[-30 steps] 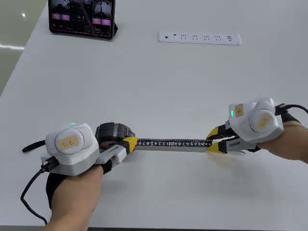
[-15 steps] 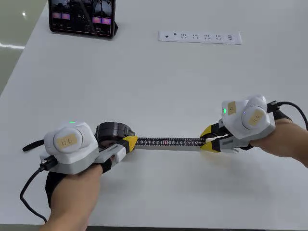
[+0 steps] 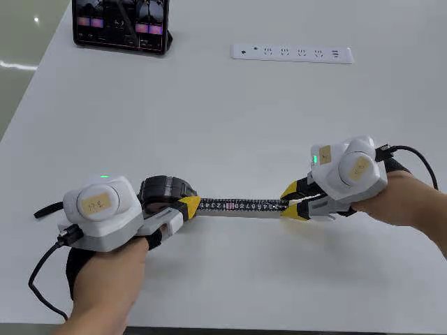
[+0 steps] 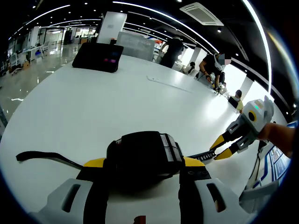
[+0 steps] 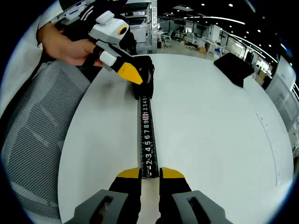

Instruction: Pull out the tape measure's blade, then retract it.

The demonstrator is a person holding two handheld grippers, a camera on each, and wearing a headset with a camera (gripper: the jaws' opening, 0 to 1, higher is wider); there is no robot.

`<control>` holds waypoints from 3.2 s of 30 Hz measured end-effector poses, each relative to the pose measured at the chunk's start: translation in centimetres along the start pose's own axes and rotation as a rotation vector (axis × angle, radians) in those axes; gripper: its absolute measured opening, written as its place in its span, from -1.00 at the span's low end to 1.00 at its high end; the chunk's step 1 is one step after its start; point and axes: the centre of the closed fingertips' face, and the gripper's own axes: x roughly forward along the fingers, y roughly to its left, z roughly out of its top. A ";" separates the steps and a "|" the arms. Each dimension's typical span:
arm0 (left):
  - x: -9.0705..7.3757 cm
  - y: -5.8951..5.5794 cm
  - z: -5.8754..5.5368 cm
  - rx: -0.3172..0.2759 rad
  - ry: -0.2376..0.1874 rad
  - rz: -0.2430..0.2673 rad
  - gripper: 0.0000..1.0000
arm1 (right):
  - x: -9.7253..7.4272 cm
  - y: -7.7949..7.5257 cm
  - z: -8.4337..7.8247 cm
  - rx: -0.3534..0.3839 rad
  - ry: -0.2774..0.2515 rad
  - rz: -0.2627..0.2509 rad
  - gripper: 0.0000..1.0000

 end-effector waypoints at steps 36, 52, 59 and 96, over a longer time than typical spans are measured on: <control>0.0 0.0 -0.1 -0.009 -0.001 -0.009 0.13 | 3.1 0.2 4.1 0.001 -0.071 0.040 -0.79; -0.1 0.0 -0.1 -0.013 -0.002 -0.009 0.13 | 4.1 0.3 5.5 -0.008 -0.084 0.051 -0.79; -0.2 -0.1 -0.1 -0.020 -0.004 -0.012 0.13 | 4.6 0.3 6.3 -0.001 -0.100 0.055 -0.79; 0.0 0.2 0.0 -0.036 -0.003 -0.012 0.12 | 6.6 0.6 9.1 -0.005 -0.136 0.080 -0.80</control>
